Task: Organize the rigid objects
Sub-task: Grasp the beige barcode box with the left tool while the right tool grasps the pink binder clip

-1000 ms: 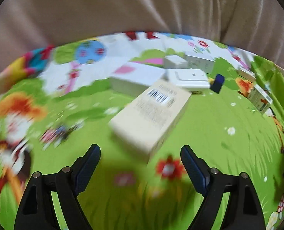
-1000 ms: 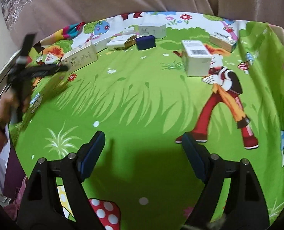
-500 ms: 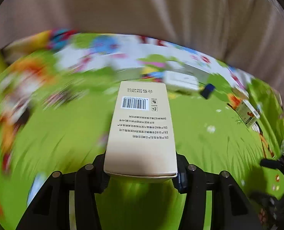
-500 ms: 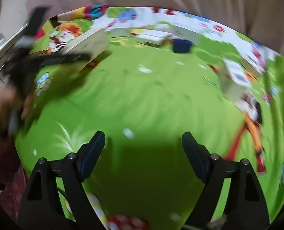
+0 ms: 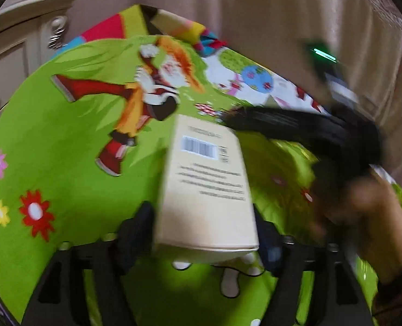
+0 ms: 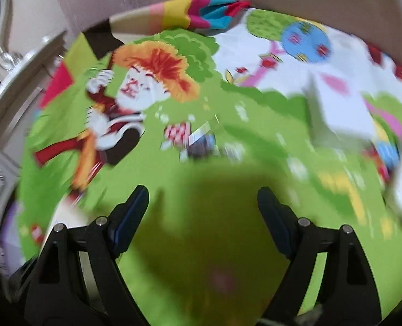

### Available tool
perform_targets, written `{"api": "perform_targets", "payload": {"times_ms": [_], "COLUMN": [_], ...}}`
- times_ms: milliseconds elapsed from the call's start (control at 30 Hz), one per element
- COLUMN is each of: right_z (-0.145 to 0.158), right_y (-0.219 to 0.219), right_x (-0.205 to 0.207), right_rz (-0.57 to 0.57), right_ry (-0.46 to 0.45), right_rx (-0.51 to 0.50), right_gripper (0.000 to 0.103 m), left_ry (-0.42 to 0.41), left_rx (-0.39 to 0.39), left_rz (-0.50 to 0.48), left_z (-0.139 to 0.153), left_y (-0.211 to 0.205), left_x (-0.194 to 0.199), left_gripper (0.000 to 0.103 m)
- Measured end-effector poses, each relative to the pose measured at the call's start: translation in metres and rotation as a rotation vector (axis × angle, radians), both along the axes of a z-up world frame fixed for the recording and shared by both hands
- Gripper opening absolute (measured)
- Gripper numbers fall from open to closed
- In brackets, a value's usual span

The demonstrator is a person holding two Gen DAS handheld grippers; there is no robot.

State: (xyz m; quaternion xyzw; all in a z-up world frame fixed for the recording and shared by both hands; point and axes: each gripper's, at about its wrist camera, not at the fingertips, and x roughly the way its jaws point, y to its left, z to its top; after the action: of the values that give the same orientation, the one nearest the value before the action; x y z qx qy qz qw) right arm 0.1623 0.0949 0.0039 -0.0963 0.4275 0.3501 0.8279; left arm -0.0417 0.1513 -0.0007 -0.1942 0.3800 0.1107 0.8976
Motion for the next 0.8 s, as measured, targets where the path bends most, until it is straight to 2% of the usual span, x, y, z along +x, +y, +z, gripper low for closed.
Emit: {"api": "perform_targets", "payload": {"times_ms": [100,133,167,200,267,367,533,600,733,767,800], "right_z": [-0.007,-0.008,-0.005,-0.001,0.006,0.009,0.008,0.009,0.004,0.003,0.003], "right_y": [0.027,0.031,0.027,0.022,0.004,-0.042,-0.158,-0.189,-0.231,-0.237,-0.245], "right_x": [0.013,0.011,0.008,0.002,-0.012,-0.03,-0.082,-0.104,-0.14,-0.144,-0.15], "right_rz": [0.033,0.062,0.081,0.095,0.106,0.056,-0.092,-0.132,-0.166,-0.174,-0.185], "right_ry": [-0.076,-0.11,-0.133,-0.143,-0.163,-0.156,-0.144,-0.152,-0.151,-0.148,-0.144], "right_rx": [-0.085,-0.104,-0.1,-0.098,-0.097,-0.081,-0.055,-0.077,-0.114,-0.11,-0.098], "right_gripper": [0.083,0.053,0.034,0.028,0.027,0.027,0.027,0.027,0.027,0.027,0.027], "left_ry": [0.02,0.015,0.008,-0.001,-0.009,0.004,0.022,0.048,0.136,0.162,0.184], "left_rx": [0.031,0.026,0.017,0.004,-0.007,0.015,0.031,0.053,0.085,0.106,0.131], "left_rz": [-0.014,-0.013,-0.012,-0.01,-0.007,-0.007,-0.008,0.007,0.045,0.045,0.036], "left_z": [-0.002,-0.002,-0.002,-0.002,-0.001,-0.001,-0.001,-0.001,-0.002,-0.002,-0.003], "left_y": [-0.005,-0.004,-0.002,0.0,0.001,-0.002,-0.003,-0.004,-0.005,-0.007,-0.01], "left_x": [0.007,0.006,0.005,0.004,0.001,0.004,0.007,0.012,0.033,0.039,0.043], "left_gripper": [0.08,0.08,0.08,0.08,0.08,0.081,0.082,0.082,0.089,0.089,0.083]}}
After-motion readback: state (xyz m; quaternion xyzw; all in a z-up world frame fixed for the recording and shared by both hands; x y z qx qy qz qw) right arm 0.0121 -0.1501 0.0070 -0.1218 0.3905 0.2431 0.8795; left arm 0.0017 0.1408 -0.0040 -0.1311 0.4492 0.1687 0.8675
